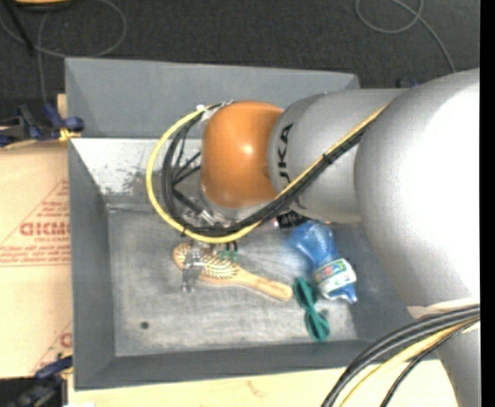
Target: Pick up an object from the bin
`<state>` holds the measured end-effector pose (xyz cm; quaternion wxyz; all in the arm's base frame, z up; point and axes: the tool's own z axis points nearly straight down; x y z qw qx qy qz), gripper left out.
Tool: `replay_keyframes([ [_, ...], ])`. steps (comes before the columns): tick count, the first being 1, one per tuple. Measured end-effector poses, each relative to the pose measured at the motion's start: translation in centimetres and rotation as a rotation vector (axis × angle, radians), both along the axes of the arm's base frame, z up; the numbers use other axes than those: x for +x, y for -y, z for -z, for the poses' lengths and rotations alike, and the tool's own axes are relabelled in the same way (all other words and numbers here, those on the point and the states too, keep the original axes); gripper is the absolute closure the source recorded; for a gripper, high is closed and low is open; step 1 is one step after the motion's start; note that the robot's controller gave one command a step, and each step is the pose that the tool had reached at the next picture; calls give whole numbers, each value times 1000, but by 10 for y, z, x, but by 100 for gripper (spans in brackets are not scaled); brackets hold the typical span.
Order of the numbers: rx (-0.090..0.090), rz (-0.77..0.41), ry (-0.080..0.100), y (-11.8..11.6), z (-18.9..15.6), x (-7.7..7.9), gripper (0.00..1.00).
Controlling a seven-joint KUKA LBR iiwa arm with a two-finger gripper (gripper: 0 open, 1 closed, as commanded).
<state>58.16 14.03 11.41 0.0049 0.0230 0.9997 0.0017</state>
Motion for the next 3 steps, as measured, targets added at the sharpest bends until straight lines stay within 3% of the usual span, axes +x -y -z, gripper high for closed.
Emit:
replay_keyframes([
  [1,1,86,3,73,40,-20,100],
  [2,1,87,3,73,40,-20,100],
  [3,0,104,-6,56,-106,-27,100],
])
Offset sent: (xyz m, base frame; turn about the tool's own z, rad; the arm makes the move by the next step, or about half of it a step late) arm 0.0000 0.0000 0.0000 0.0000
